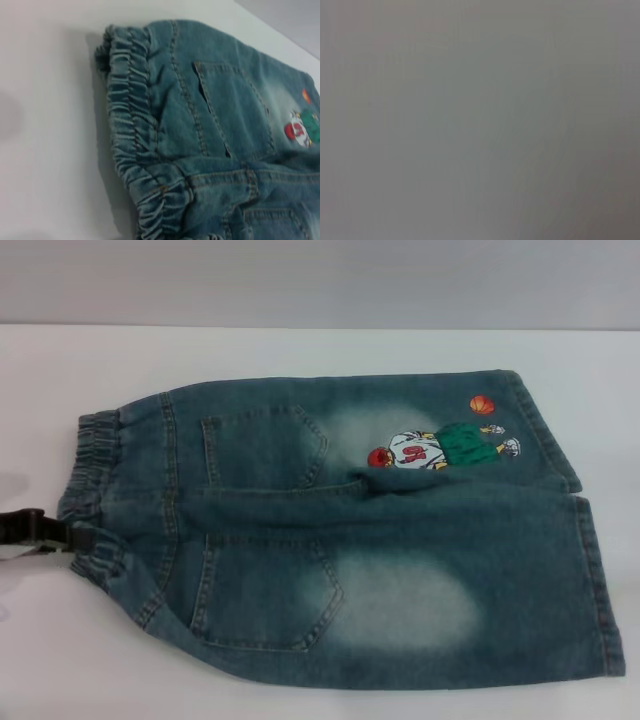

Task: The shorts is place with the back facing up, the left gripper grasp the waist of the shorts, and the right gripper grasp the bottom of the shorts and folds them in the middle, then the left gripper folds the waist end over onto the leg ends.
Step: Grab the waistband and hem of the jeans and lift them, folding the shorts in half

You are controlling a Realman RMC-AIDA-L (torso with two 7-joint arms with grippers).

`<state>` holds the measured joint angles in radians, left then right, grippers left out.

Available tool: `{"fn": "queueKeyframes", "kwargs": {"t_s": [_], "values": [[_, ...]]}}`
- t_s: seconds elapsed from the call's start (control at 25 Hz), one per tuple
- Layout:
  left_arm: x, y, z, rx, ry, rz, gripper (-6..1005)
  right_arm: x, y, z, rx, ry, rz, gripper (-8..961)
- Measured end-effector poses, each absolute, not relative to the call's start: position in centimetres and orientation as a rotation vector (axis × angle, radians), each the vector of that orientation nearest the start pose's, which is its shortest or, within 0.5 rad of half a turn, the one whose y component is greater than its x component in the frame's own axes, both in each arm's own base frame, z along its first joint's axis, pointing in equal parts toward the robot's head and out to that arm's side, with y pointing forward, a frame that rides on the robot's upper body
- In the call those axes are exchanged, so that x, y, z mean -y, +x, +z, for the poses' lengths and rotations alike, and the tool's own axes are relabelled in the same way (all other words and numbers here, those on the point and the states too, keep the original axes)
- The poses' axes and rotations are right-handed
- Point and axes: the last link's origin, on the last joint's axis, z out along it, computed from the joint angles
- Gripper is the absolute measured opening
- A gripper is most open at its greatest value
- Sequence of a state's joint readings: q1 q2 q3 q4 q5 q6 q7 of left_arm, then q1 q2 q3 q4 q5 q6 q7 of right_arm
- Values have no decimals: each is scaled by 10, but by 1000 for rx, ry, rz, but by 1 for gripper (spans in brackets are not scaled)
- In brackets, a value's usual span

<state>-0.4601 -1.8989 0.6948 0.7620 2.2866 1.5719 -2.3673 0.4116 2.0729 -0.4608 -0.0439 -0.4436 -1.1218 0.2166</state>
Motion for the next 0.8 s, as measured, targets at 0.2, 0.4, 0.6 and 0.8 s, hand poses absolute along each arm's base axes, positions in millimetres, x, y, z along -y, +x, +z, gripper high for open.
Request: {"fn": "queueKeyframes", "kwargs": {"t_s": [0.2,0.4,0.6,0.8], "values": [[-320,-338,76,1850,-2170,-297,77,-312,411,80,-736,-1064,630,525],[-319,-340,76,1895,-2086,-432,79,-338,388,96,-709,-1208,795,525],[-314,-341,71,1928,-2055,-489,82,-358,353,106,-681,-1463,961,525],[-316,-339,66,1919,-2061,-498,84,-359,318,119,-669,-1699,1137,525]]}}
